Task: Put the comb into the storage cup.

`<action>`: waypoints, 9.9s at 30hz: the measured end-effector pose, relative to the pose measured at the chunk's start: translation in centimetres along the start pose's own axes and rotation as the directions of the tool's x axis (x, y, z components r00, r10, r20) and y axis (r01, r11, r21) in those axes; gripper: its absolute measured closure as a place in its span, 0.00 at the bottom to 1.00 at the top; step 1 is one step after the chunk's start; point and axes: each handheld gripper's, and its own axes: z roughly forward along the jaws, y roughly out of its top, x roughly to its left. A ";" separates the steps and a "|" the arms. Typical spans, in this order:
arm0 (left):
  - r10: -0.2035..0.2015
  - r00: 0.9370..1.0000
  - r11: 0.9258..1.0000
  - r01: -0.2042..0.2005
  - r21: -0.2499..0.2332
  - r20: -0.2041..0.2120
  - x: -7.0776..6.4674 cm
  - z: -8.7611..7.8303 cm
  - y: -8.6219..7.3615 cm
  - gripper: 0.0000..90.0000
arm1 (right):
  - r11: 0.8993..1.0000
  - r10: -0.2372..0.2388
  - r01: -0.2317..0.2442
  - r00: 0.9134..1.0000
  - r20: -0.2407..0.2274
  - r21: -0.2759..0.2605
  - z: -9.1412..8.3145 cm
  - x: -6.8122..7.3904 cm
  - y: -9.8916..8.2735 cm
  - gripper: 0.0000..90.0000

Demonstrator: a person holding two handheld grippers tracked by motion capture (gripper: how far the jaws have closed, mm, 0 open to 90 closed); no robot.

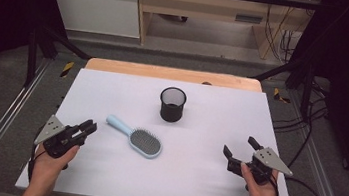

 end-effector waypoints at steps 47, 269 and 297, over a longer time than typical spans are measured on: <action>0.254 0.964 0.892 -0.265 0.366 0.077 0.4 12.9 0.8 1.00 | 0.999 -0.036 0.037 0.999 -0.025 0.023 0.2 0.8 0.0 0.08; 0.135 0.960 0.847 -0.241 0.473 0.246 -8.1 5.5 -2.0 0.77 | 0.975 -0.118 0.143 0.982 -0.150 0.172 1.8 2.8 -0.8 0.06; 0.173 0.958 0.947 -0.225 0.229 0.226 -9.4 8.5 4.4 0.77 | 0.990 0.091 -0.060 0.960 -0.263 0.126 2.2 5.5 3.1 0.06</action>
